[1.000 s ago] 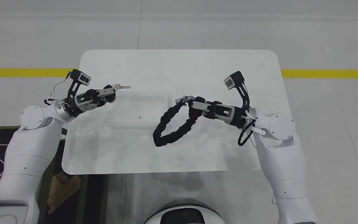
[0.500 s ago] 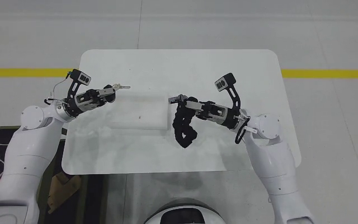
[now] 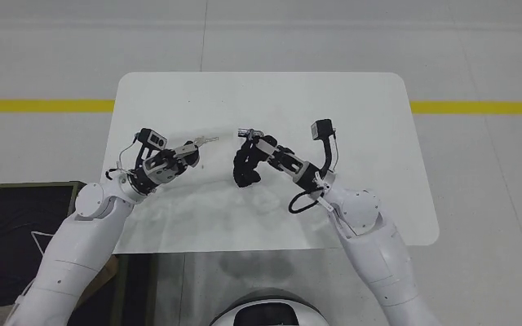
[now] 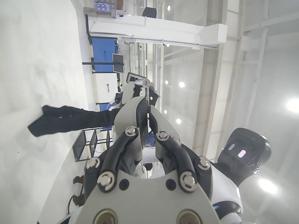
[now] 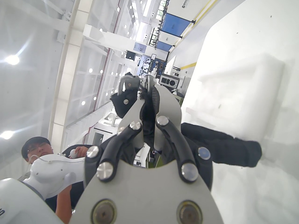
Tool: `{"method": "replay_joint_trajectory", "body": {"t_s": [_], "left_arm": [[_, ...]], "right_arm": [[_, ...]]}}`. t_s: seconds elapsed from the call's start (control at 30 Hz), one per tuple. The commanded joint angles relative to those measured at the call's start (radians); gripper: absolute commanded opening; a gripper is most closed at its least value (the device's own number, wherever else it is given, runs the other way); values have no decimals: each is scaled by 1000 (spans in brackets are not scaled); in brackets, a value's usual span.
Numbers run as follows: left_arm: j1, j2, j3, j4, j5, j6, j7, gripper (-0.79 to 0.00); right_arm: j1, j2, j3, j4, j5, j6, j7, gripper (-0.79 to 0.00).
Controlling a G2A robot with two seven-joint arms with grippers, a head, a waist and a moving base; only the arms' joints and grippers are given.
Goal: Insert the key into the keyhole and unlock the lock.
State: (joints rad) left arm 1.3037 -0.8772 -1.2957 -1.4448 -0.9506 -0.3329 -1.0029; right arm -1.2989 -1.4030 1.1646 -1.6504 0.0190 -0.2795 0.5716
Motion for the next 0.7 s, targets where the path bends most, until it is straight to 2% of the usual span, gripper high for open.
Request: {"method": "replay_joint_trajectory", "body": {"t_s": [0.0,0.37,0.47,0.67], "left_arm": [[1,-3,-9,-2,15,0,-4,-785],[5,-9,-16,-7,17,-12,-28,-785],[41,-9,-30,-54,85,-29,15,-785],[80,-14,-53,-102,190,-70,68,-785]], "right_arm": [[3,0,-8,8,-10,-11,15,-785],[-15,3,-5,-12,-48,-42,18,-785],[-31,10,7,-54,-126,-29,21,-785],[-39,24,32,-105,-180,13,95,-785]]}}
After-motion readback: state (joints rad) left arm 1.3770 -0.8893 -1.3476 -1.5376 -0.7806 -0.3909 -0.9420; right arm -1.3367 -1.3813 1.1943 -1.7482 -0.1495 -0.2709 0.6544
